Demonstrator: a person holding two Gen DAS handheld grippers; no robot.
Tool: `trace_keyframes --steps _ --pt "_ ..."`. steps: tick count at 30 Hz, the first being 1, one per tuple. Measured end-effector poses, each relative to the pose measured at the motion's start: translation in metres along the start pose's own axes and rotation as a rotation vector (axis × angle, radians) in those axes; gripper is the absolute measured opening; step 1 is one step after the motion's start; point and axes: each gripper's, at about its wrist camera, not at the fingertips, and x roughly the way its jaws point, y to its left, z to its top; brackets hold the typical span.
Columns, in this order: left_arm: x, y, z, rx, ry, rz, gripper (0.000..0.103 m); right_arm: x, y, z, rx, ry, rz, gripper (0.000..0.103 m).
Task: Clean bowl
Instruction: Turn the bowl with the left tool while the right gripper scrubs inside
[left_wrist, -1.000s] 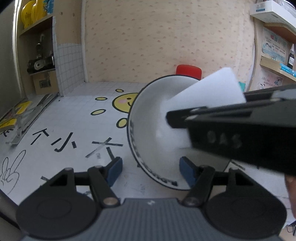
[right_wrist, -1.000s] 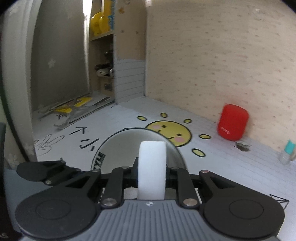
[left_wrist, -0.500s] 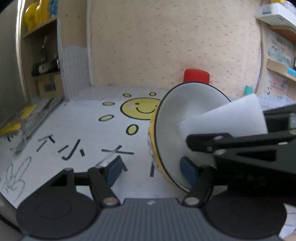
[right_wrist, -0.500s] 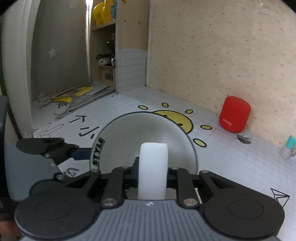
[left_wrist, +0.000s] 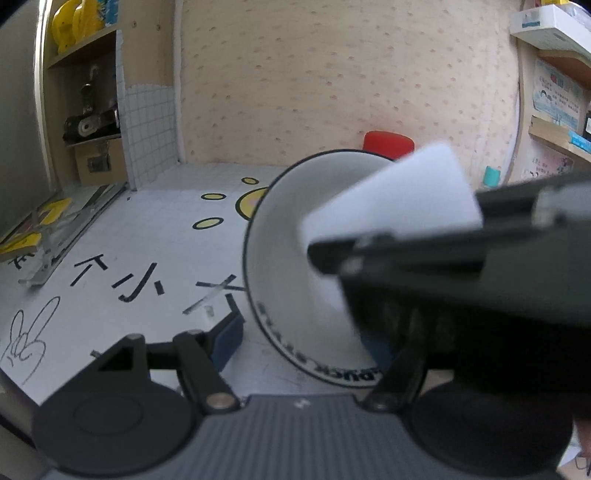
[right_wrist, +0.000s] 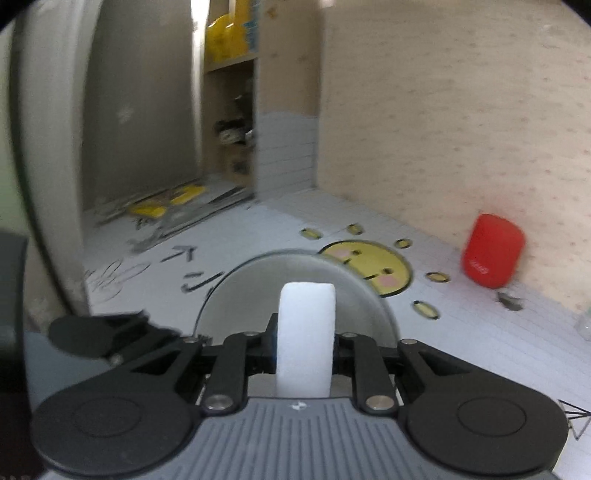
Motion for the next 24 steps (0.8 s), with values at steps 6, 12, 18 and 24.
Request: trace_keyframes --steps 6,12,18,24 --pt "0.009 -0.001 0.006 0.012 0.003 -0.005 0.070 -0.001 -0.011 -0.001 0.032 0.000 -0.057 0.018" --pt "0.021 0.002 0.020 -0.003 0.030 -0.038 0.070 0.001 -0.023 0.000 0.053 -0.001 -0.113 0.018" --pt "0.029 -0.008 0.023 0.028 0.034 -0.048 0.070 0.001 -0.029 0.002 0.063 -0.005 -0.100 0.018" --pt "0.027 -0.014 0.017 0.055 0.019 -0.049 0.071 0.003 -0.029 0.005 0.060 -0.009 -0.070 0.018"
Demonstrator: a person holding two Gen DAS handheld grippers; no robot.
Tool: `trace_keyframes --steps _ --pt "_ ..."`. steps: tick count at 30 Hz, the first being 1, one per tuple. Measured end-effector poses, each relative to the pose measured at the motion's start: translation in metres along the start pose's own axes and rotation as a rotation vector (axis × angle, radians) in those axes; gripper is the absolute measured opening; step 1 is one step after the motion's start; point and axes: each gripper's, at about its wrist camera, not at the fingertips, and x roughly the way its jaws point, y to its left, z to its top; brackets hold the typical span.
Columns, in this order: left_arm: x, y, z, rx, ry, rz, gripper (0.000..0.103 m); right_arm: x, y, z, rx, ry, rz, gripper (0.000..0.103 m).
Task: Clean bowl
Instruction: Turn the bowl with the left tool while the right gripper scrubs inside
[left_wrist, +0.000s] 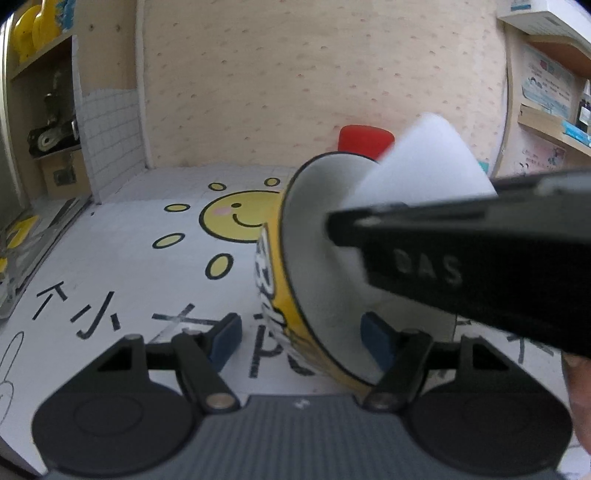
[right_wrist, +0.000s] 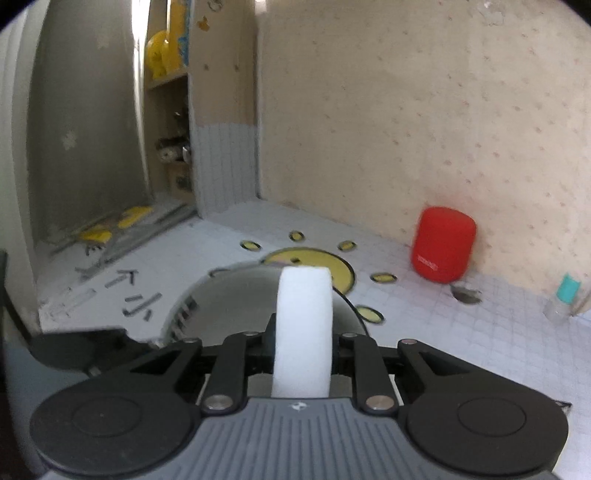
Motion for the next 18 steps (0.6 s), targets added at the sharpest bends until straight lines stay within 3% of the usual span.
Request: trace_keyframes --steps 13,18 --pt "-0.011 0.005 -0.007 0.014 0.001 -0.007 0.072 -0.002 -0.005 0.003 0.033 -0.032 0.008 0.018" --pt "-0.014 0.010 -0.008 0.002 0.010 -0.002 0.072 -0.001 0.011 -0.004 -0.038 0.013 0.057 0.018"
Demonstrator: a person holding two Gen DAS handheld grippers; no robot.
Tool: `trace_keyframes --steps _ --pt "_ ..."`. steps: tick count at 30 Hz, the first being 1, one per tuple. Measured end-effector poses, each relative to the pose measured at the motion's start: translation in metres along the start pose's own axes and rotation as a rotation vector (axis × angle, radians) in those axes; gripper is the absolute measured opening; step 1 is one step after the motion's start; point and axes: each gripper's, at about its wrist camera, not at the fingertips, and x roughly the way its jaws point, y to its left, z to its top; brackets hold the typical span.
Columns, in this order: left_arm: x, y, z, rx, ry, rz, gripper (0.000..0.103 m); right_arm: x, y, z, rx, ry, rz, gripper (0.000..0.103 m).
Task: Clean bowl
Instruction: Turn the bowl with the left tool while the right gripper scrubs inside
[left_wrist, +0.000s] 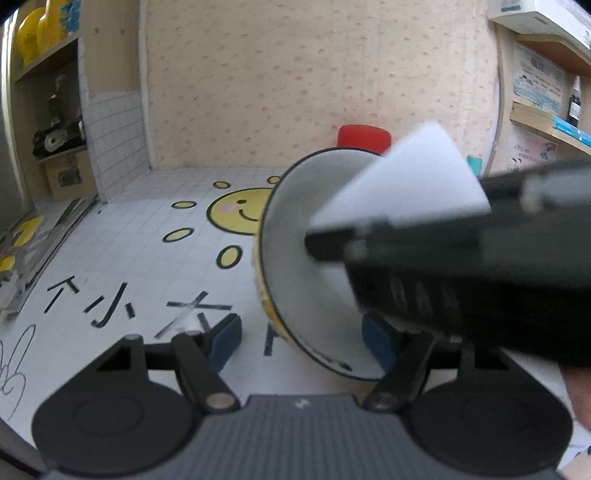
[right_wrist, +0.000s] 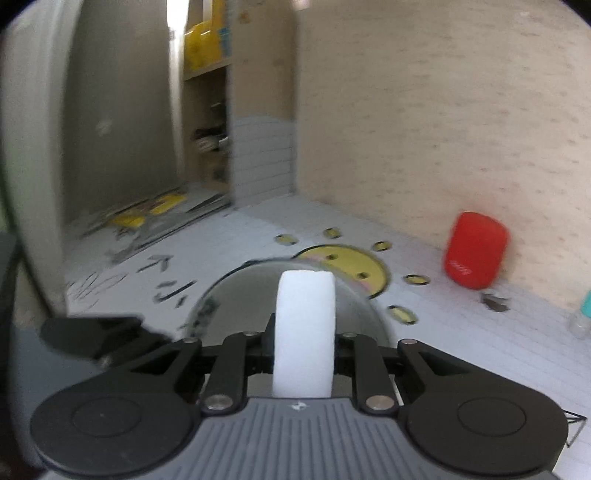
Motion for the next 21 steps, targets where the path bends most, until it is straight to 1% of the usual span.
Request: trace_keyframes --steps 3,5,8,12,16,21 --pt "0.000 0.001 0.001 0.009 0.001 0.007 0.072 -0.001 -0.002 -0.005 0.019 0.018 -0.007 0.018" --pt "0.001 0.000 0.002 0.024 -0.001 0.018 0.072 -0.003 -0.006 -0.007 0.027 0.023 -0.030 0.018" --pt "0.001 0.002 0.002 0.018 0.000 0.017 0.072 -0.007 -0.010 -0.010 0.037 0.028 -0.055 0.018" --pt "0.000 0.002 0.001 0.005 0.001 0.013 0.072 -0.011 -0.013 -0.012 0.047 0.020 -0.048 0.020" --pt "0.000 0.002 0.000 -0.001 0.003 0.016 0.072 -0.016 -0.017 -0.014 0.069 0.004 -0.029 0.026" --pt "0.001 0.002 0.000 -0.003 0.002 0.019 0.072 -0.023 -0.018 -0.016 0.069 -0.010 -0.021 0.030"
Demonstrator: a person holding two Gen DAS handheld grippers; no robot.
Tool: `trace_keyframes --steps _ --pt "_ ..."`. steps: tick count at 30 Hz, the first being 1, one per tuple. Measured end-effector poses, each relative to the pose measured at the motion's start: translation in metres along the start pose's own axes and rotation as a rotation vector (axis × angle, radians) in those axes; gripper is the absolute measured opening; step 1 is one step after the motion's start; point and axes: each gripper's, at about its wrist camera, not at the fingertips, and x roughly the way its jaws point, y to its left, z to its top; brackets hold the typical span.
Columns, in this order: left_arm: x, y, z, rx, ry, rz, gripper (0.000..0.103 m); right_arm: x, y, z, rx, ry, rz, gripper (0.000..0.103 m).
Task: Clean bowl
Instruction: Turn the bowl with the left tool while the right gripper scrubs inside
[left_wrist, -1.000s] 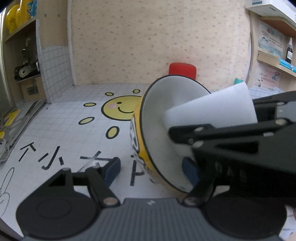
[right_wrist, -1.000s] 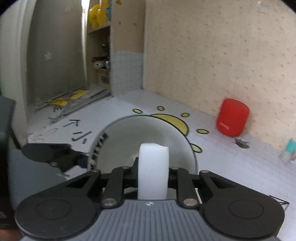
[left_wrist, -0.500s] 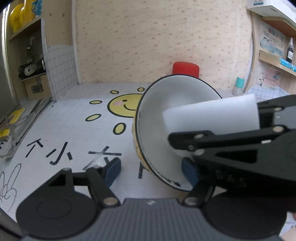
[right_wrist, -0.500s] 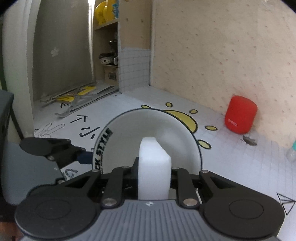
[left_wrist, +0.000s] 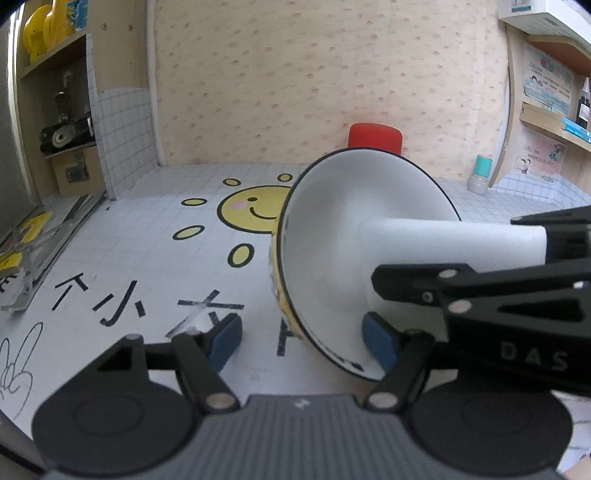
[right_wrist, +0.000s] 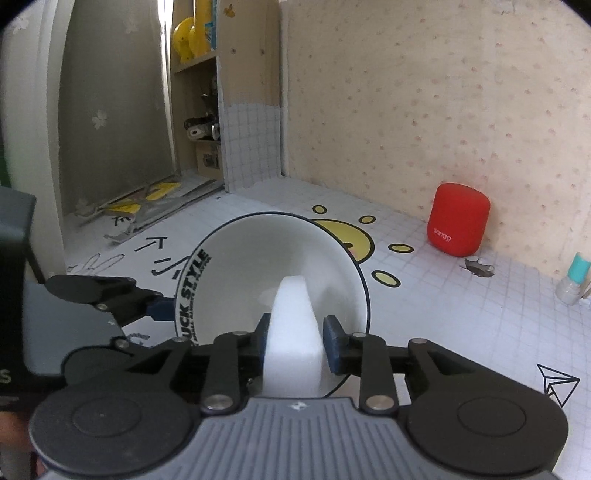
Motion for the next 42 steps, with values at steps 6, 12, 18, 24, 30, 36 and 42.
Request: trace_keyframes --steps 6,12,18,24,30,36,42 --pt "0.000 0.000 0.000 0.000 -0.002 0.002 0.072 -0.006 0.000 -0.001 0.000 -0.012 -0.005 0.031" --pt "-0.001 0.000 -0.001 -0.003 -0.002 0.005 0.072 -0.010 0.001 -0.002 -0.005 -0.020 -0.010 0.034" --pt "-0.002 0.001 0.000 -0.004 -0.002 0.004 0.072 -0.017 0.001 -0.005 -0.005 -0.037 -0.002 0.037" --pt "-0.002 0.001 -0.001 -0.004 -0.005 0.005 0.072 -0.026 0.004 -0.007 -0.019 -0.046 -0.028 0.035" --pt "-0.001 0.005 0.000 -0.011 -0.003 0.004 0.073 -0.028 0.005 -0.010 -0.010 -0.042 -0.053 0.025" --pt "-0.003 0.009 -0.004 -0.016 -0.025 0.007 0.072 -0.030 0.003 -0.011 0.016 -0.071 -0.060 0.021" --pt "-0.008 -0.001 -0.005 0.001 -0.033 -0.006 0.044 -0.027 0.005 -0.007 -0.004 -0.083 -0.074 0.021"
